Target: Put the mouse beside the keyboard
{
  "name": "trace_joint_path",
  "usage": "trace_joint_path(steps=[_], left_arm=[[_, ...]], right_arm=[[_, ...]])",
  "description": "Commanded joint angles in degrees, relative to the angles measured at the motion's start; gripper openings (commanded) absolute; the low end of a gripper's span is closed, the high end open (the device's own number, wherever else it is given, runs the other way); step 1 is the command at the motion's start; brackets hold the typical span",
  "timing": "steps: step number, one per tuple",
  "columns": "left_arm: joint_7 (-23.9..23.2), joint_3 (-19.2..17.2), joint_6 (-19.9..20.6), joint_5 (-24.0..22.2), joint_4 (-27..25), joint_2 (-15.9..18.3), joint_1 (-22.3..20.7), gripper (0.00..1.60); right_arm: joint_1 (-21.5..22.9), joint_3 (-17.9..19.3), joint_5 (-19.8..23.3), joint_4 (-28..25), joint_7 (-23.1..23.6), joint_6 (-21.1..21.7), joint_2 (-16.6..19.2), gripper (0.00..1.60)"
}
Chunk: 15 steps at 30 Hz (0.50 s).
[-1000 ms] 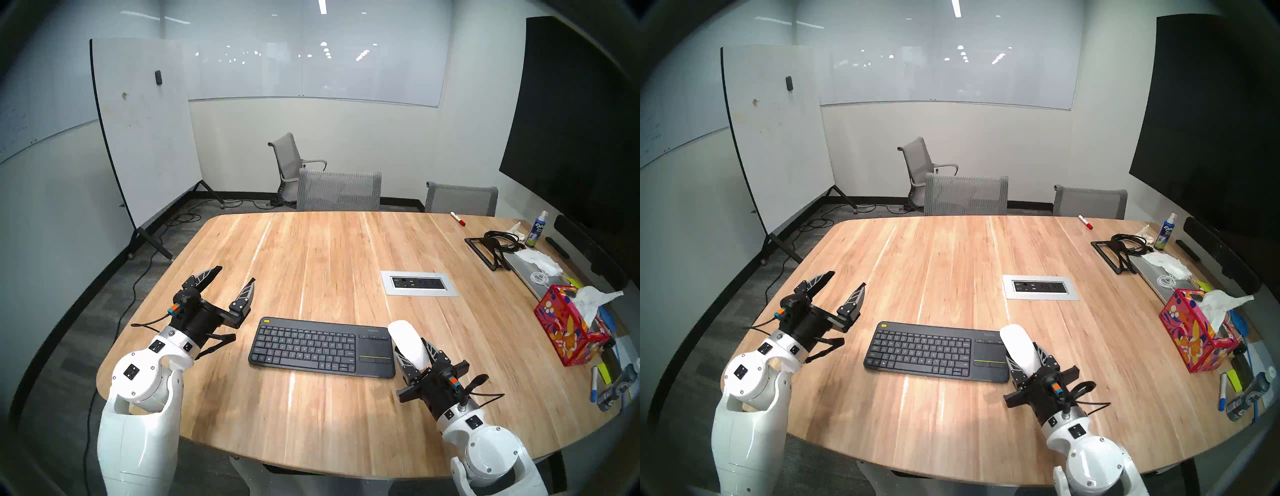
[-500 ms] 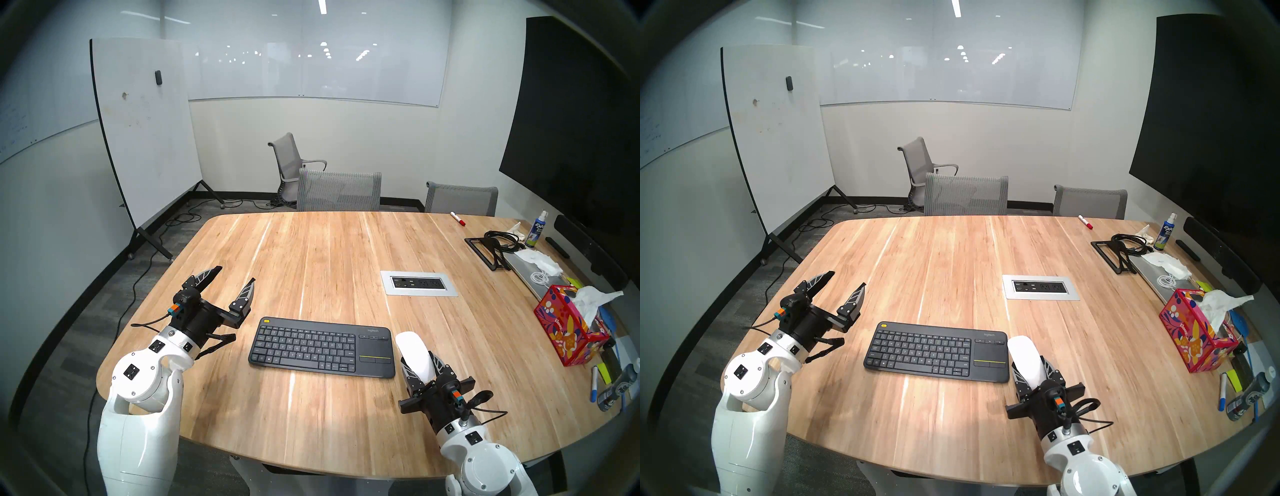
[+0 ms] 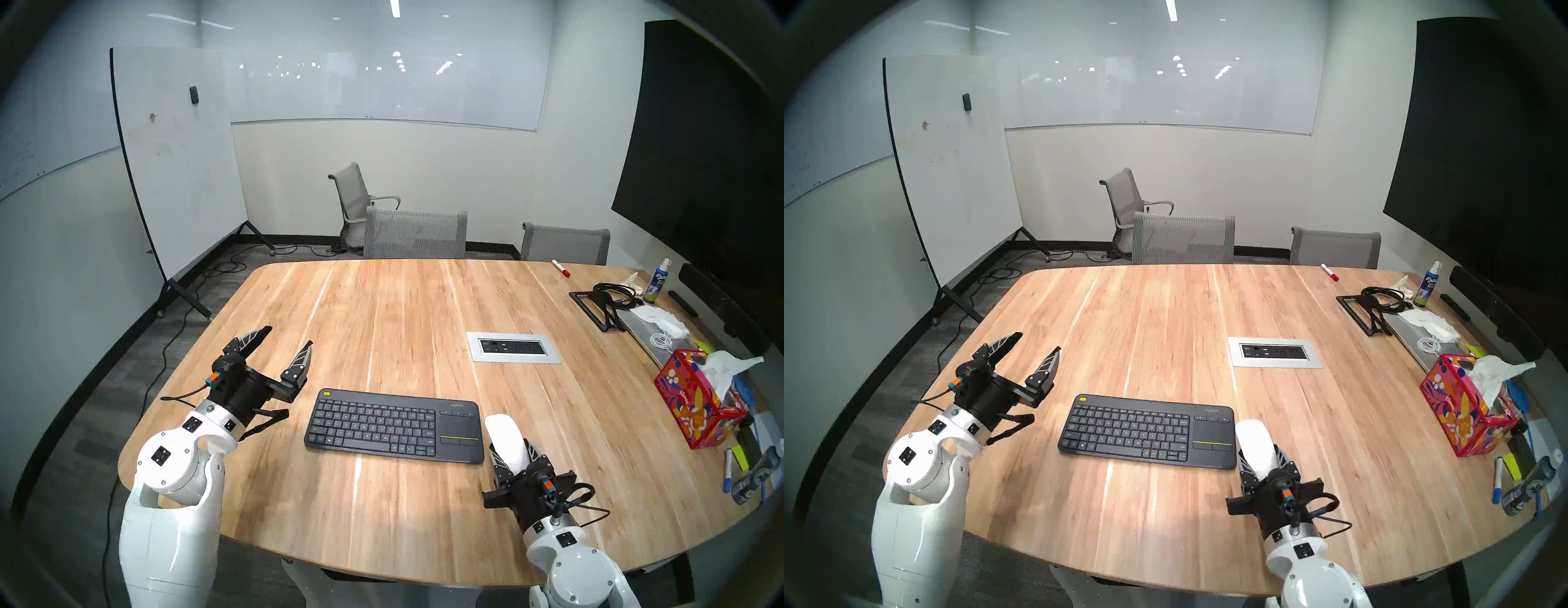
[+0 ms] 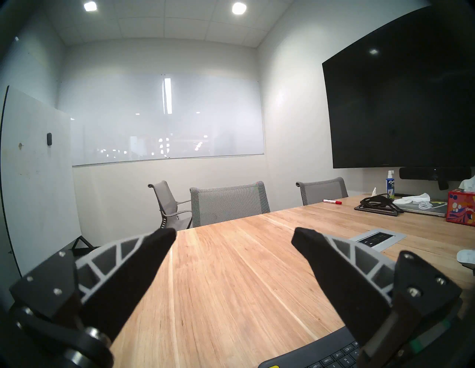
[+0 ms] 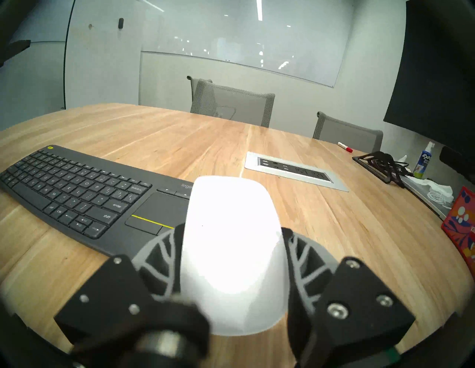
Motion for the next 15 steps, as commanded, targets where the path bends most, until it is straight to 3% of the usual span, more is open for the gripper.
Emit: trace_joint_path(steps=[1,15], left_arm=[[0.1,-0.1,-0.4,0.2,-1.5,0.0,0.1,1.60],[0.1,-0.1,-0.4,0.2,-1.5,0.0,0.1,1.60]], right_arm=[[1.6,0.5,0.7,0.7,-0.9,-0.6,-0.9,0.00],[1.3,2.2,2.9,1.5,-1.3,-0.7,-1.5,0.00]])
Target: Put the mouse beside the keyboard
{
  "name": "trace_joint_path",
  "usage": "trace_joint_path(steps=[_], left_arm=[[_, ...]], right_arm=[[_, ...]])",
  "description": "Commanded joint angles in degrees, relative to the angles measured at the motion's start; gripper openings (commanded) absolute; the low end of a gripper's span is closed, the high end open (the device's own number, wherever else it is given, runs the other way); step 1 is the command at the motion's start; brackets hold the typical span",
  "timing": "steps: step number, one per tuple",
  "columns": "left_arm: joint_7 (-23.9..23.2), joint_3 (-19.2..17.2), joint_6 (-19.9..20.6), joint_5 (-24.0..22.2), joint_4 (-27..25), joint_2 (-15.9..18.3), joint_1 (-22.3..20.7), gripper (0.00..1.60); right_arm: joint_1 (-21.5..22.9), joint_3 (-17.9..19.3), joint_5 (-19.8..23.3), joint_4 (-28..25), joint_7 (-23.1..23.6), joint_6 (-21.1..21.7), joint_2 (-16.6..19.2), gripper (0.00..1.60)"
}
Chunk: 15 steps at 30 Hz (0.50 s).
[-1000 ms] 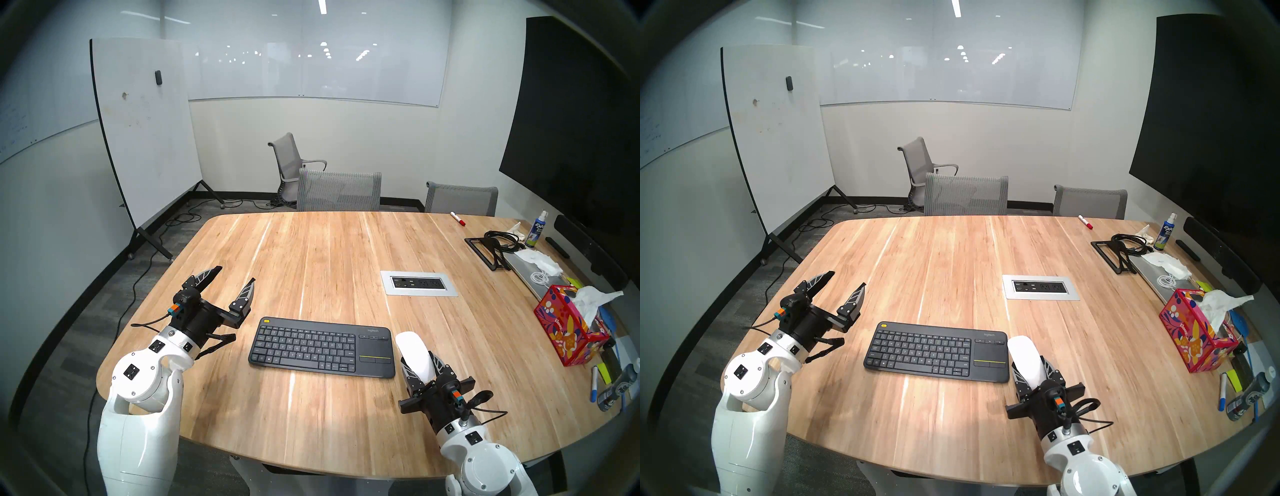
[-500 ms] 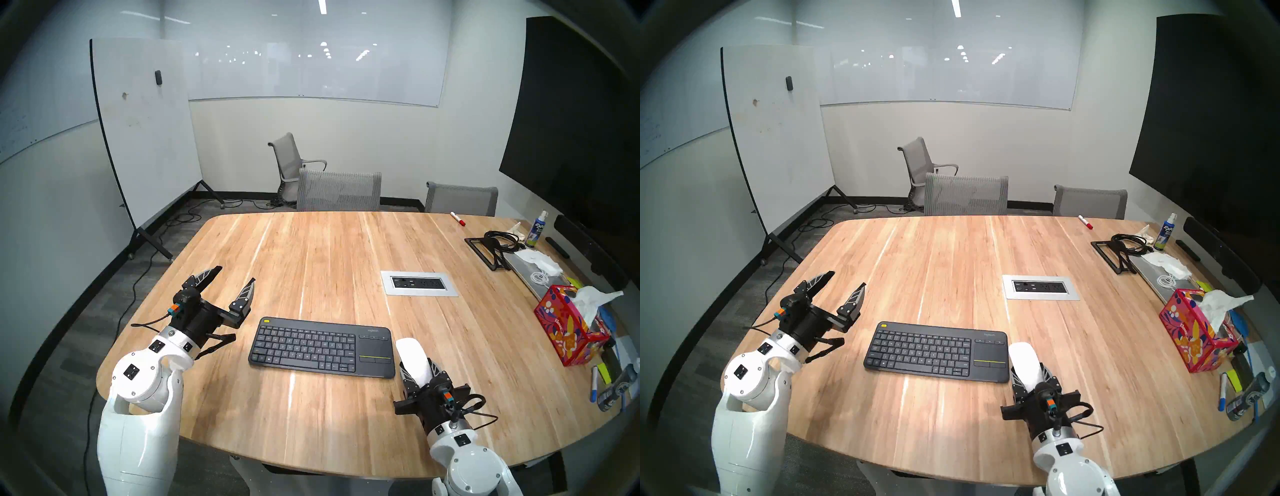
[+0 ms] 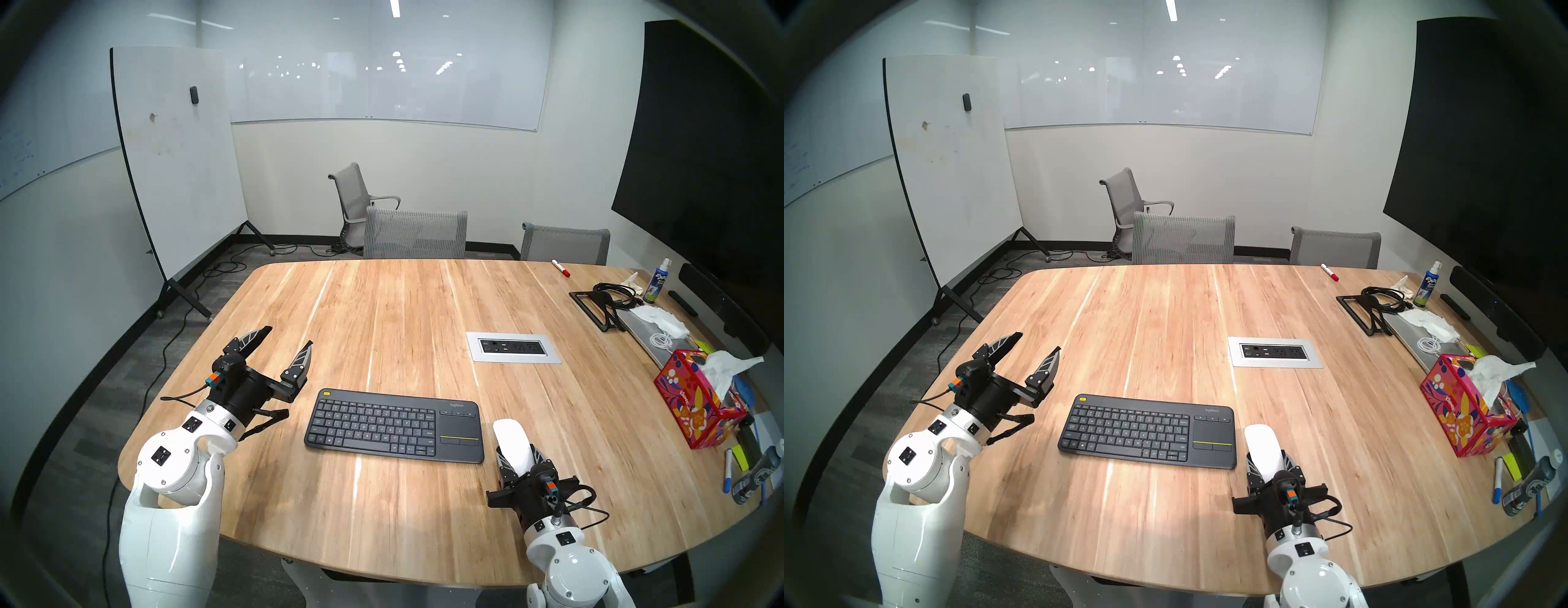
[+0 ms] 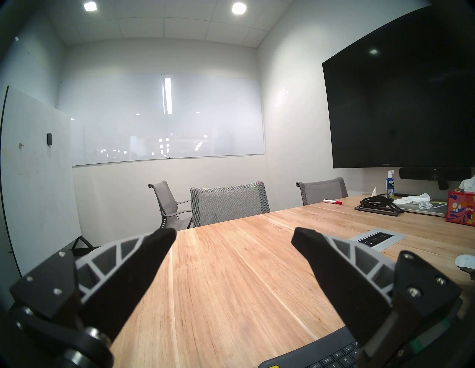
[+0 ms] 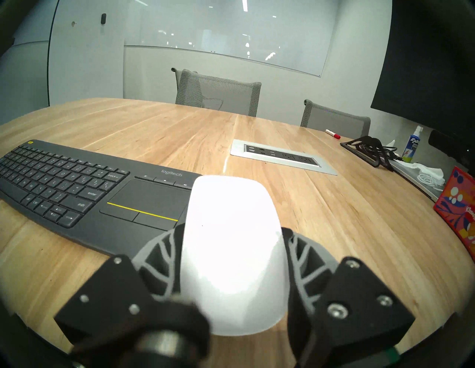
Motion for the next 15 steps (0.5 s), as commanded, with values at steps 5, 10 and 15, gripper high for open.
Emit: trace_joint_path(steps=[5,10,15], left_arm=[[0.1,-0.1,-0.4,0.2,-1.5,0.0,0.1,1.60],[0.1,-0.1,-0.4,0.2,-1.5,0.0,0.1,1.60],[0.1,-0.1,-0.4,0.2,-1.5,0.0,0.1,1.60]], right_arm=[[0.0,1.8,2.9,-0.6,0.3,-0.2,-0.6,0.00],[0.1,2.2,3.5,0.0,0.6,-0.2,-0.5,0.00],[1.1,2.3,4.1,0.8,1.2,0.6,-0.4,0.00]])
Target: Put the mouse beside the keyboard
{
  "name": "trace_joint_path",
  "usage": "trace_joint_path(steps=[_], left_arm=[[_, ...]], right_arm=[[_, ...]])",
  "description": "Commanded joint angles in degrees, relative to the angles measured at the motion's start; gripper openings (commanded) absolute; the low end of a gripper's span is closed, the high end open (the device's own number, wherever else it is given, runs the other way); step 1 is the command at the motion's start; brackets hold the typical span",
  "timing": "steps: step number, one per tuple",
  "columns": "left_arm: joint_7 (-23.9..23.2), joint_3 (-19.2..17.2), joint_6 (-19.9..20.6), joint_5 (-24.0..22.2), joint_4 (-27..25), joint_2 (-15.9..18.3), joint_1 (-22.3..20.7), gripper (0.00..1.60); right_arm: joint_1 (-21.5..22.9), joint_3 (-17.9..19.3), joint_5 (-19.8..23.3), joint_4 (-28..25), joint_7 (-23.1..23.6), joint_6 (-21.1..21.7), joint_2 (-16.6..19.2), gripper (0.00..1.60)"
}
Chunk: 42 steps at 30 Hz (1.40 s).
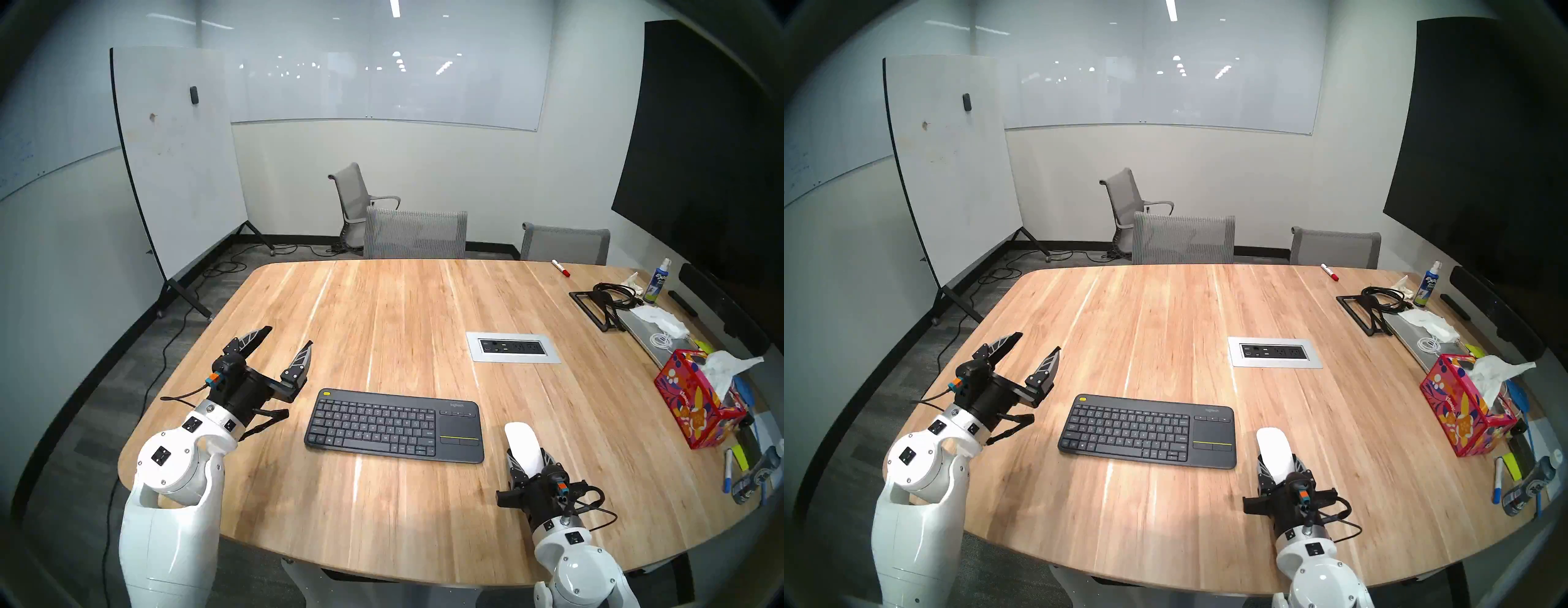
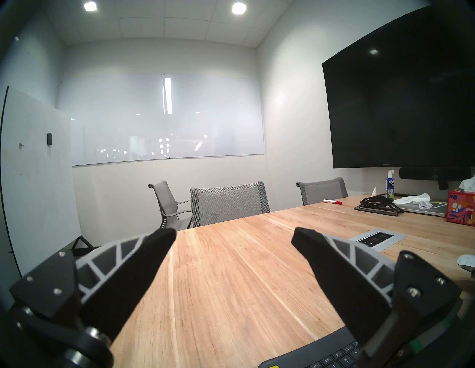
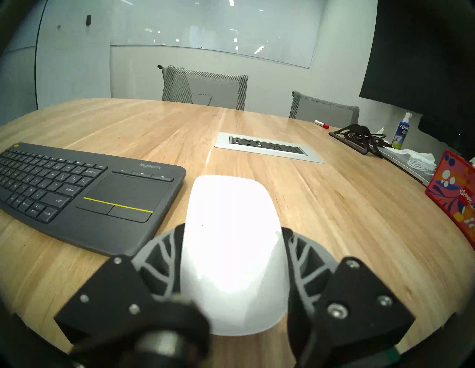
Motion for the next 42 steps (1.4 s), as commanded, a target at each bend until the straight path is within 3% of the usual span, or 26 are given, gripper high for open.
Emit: trace_joint_path(steps=[1,42], left_arm=[[0.1,-0.1,-0.4,0.2,-1.5,0.0,0.1,1.60],[0.1,-0.1,-0.4,0.1,-1.5,0.0,0.0,1.60]], right_arm=[[1.7,0.1,1.5,0.4,1.0,1.1,-0.2,0.00],[8.1,-0.5,1.1,4.8,-0.9,5.4,-1.9,0.00]])
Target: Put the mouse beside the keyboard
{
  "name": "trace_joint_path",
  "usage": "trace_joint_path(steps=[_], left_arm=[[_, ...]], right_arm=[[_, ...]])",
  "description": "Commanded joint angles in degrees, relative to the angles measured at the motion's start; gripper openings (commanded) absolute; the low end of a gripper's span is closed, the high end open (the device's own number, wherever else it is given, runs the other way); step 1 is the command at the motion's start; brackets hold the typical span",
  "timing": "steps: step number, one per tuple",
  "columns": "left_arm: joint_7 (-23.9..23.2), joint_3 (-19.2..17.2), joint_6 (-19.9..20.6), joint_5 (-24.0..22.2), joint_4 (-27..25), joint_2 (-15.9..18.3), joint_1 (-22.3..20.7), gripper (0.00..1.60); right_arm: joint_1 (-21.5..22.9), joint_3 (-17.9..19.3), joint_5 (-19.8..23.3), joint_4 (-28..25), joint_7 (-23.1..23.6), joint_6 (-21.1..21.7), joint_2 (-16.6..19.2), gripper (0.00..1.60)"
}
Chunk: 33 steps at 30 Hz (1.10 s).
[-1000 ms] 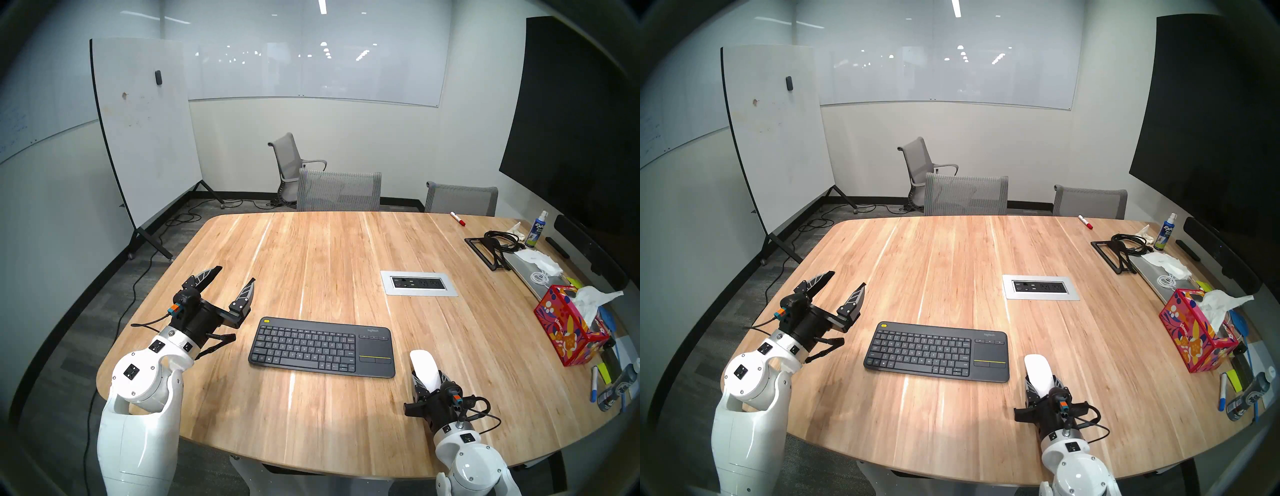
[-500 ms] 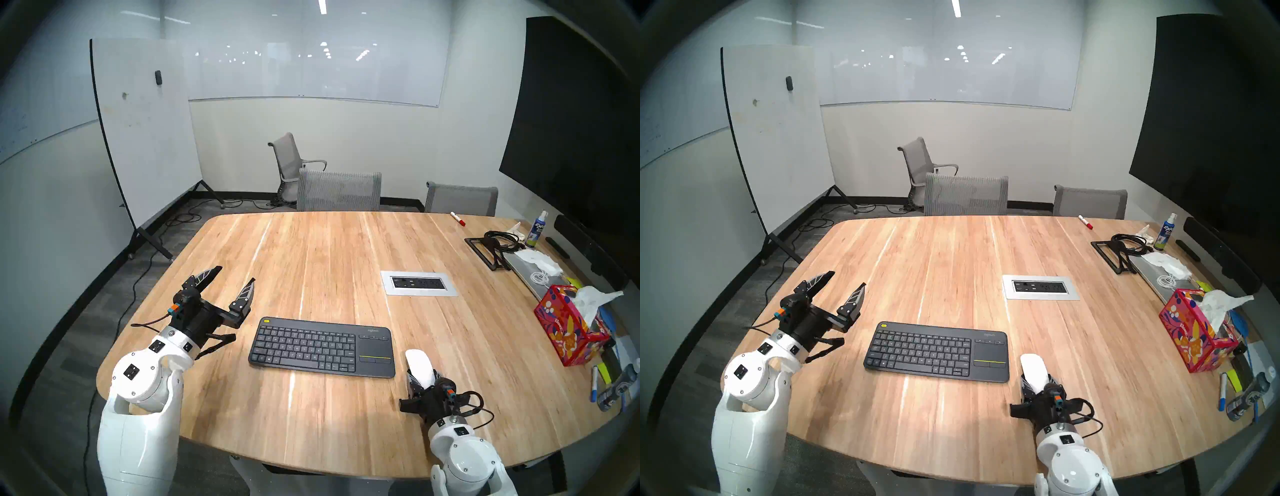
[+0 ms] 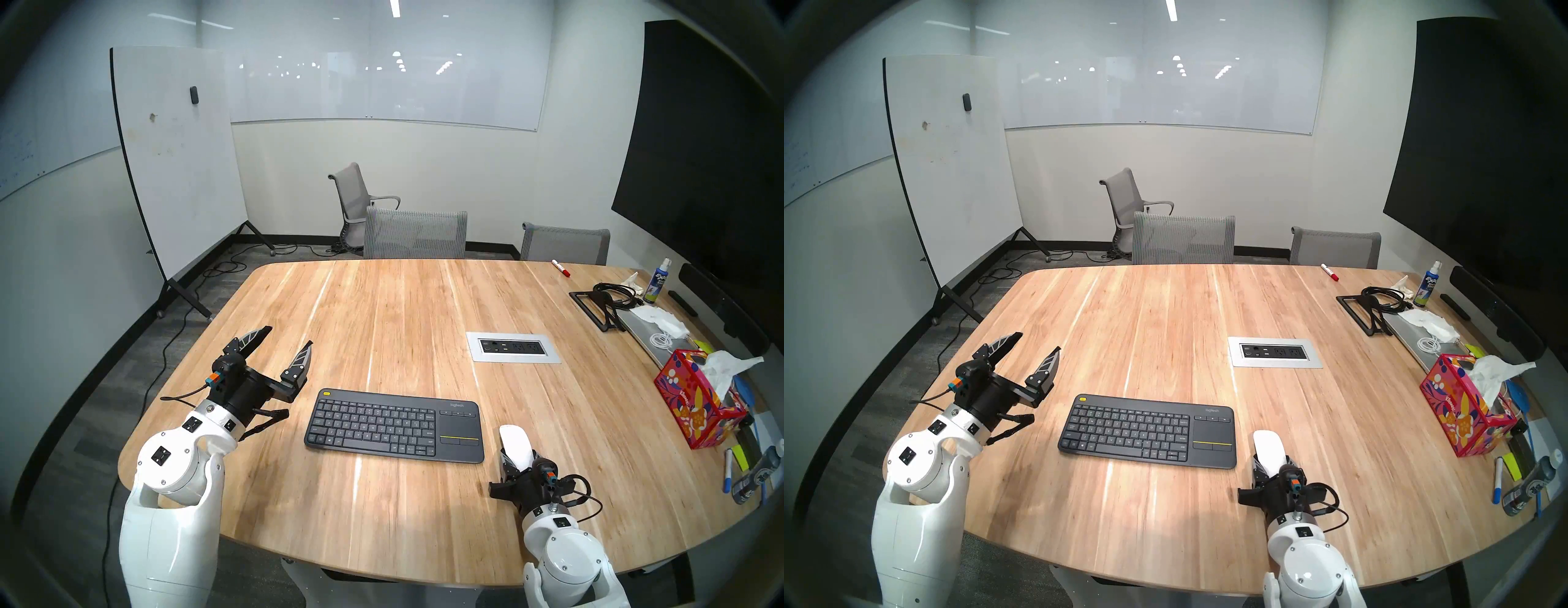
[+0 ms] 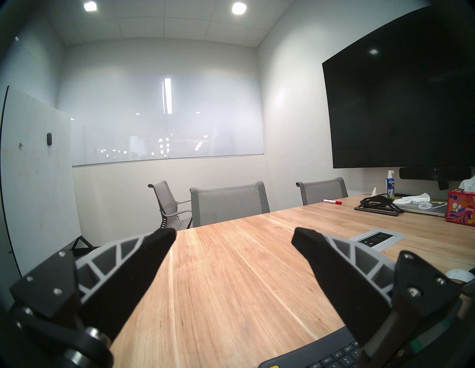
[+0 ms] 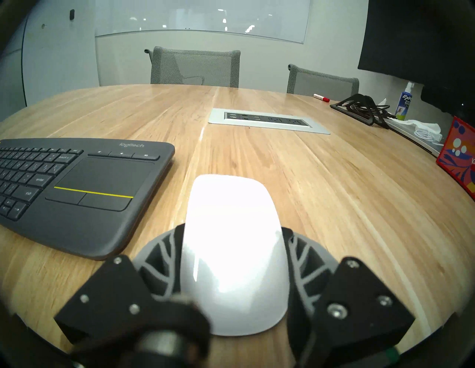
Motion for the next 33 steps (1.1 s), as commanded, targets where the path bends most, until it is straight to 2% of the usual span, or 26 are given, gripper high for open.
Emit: trace_joint_path(steps=[1,7,9,10,11,12,13,22,31,33], left_arm=[[0.1,-0.1,-0.4,0.1,-1.5,0.0,0.0,1.60],[0.1,-0.1,-0.4,0.2,-1.5,0.0,0.1,1.60],[0.1,-0.1,-0.4,0.2,-1.5,0.0,0.1,1.60],[0.1,-0.1,-0.4,0.2,-1.5,0.0,0.1,1.60],[0.1,-0.1,-0.4,0.2,-1.5,0.0,0.1,1.60],[0.1,-0.1,-0.4,0.2,-1.5,0.0,0.1,1.60],[0.1,-0.1,-0.4,0.2,-1.5,0.0,0.1,1.60],[0.1,-0.1,-0.4,0.2,-1.5,0.0,0.1,1.60],[0.0,-0.1,-0.4,0.1,-1.4,0.0,0.0,1.60],[0.0,-0.1,-0.4,0.1,-1.4,0.0,0.0,1.60]], right_arm=[[1.5,-0.3,-0.6,-0.7,-0.2,0.4,0.2,0.00],[2.1,-0.6,-1.3,-0.4,-0.8,1.4,0.2,0.03],[2.2,-0.6,-1.4,-0.3,-0.7,1.6,0.1,0.51],[2.4,-0.6,-1.5,-0.2,-0.9,1.8,0.0,0.69],[2.5,-0.6,-1.6,0.0,-0.9,1.8,0.1,0.79],[2.5,-0.5,-1.6,0.1,-0.9,1.9,0.1,1.40],[2.6,-0.6,-1.8,0.1,-1.0,1.9,0.0,1.60],[2.7,-0.8,-2.2,0.0,-1.2,2.1,-0.1,1.60],[0.7,-3.2,-3.3,-5.5,-1.1,0.8,0.0,1.60],[0.5,-3.7,-3.6,-6.1,-1.2,-0.7,0.2,1.60]])
